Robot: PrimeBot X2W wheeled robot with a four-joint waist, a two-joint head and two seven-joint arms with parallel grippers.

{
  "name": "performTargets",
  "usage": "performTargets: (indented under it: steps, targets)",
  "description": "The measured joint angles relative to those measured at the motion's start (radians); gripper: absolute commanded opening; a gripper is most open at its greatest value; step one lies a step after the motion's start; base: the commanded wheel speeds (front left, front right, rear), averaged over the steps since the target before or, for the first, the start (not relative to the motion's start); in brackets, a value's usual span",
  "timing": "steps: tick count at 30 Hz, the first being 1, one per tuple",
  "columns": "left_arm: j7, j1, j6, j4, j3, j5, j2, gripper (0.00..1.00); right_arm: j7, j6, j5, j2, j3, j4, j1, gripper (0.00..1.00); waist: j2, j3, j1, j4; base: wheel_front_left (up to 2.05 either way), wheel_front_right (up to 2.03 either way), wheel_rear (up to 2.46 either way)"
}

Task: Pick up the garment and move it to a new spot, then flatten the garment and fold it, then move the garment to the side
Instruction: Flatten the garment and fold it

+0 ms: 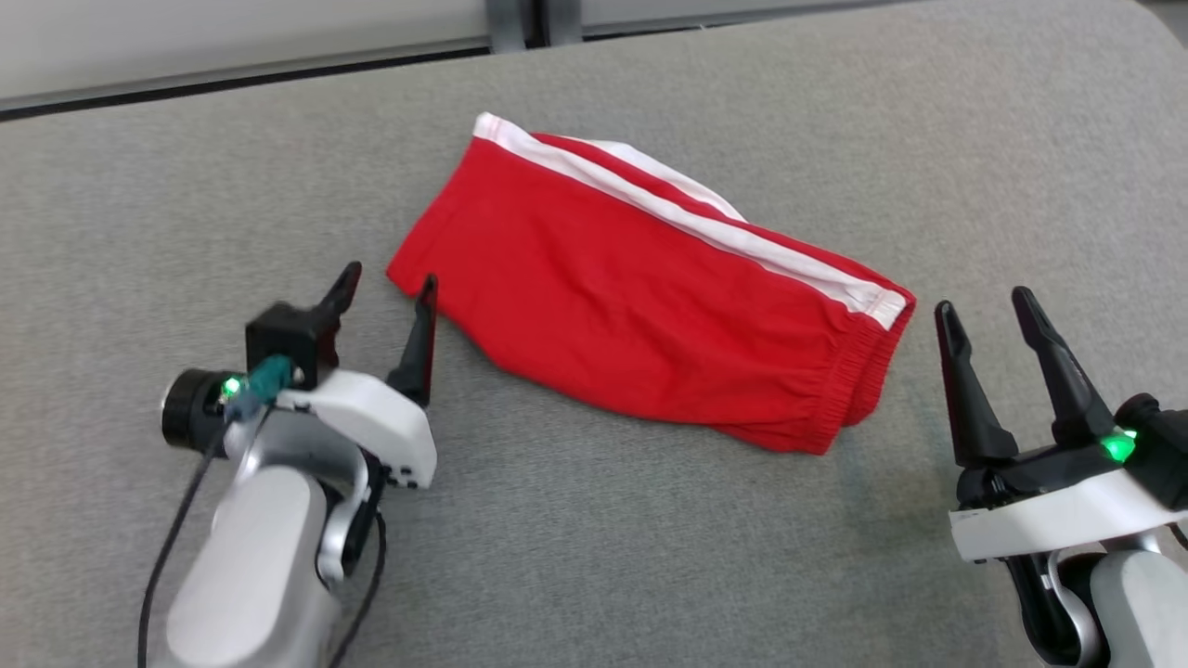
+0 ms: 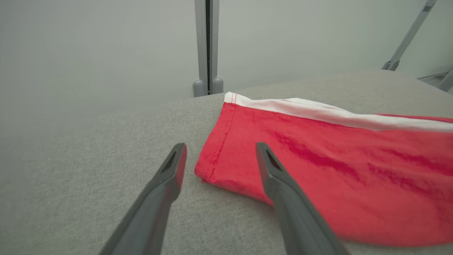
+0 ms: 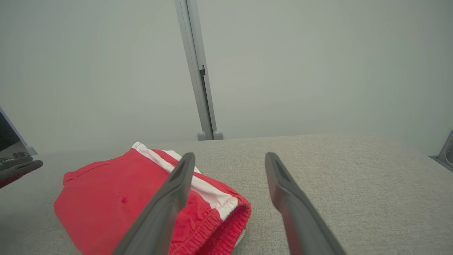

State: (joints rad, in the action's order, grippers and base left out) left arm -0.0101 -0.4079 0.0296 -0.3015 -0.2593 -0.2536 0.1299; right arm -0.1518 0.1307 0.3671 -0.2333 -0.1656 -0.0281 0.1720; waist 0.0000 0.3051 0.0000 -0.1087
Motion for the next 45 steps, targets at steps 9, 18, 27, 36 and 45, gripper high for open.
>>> performTargets:
  steps: [9,18,27,36,45]
  targets:
    - [-0.062,-0.199,-0.039,-0.358,0.016,-0.047,-0.001,1.0,-0.035,0.0,0.045,0.01,-0.031,-0.049,0.034,1.0,0.0,0.057,0.0,-0.076,0.0,0.0,0.0]
    - [-0.094,-0.294,-0.056,-0.508,-0.007,-0.056,-0.017,0.09,-0.058,0.0,0.077,0.023,-0.051,-0.078,0.056,1.0,0.0001,0.063,0.0,-0.095,0.0,0.0,0.0]
    - [0.007,-0.294,-0.042,-0.538,-0.033,-0.046,-0.044,0.0,-0.074,0.0,0.084,0.023,-0.05,-0.095,0.074,1.0,0.0,0.063,0.0,-0.076,0.0,0.0,0.0]
    - [0.136,-0.085,0.009,-0.386,-0.001,-0.103,-0.06,0.0,-0.071,0.0,0.081,0.014,-0.031,-0.104,0.041,1.0,0.0,0.022,0.0,-0.011,0.0,0.0,0.0]
    - [0.073,0.167,0.079,-0.13,-0.014,-0.127,-0.062,0.0,-0.031,0.0,0.066,-0.002,-0.007,-0.083,-0.009,1.0,0.0,-0.03,0.0,0.067,0.0,0.0,0.0]
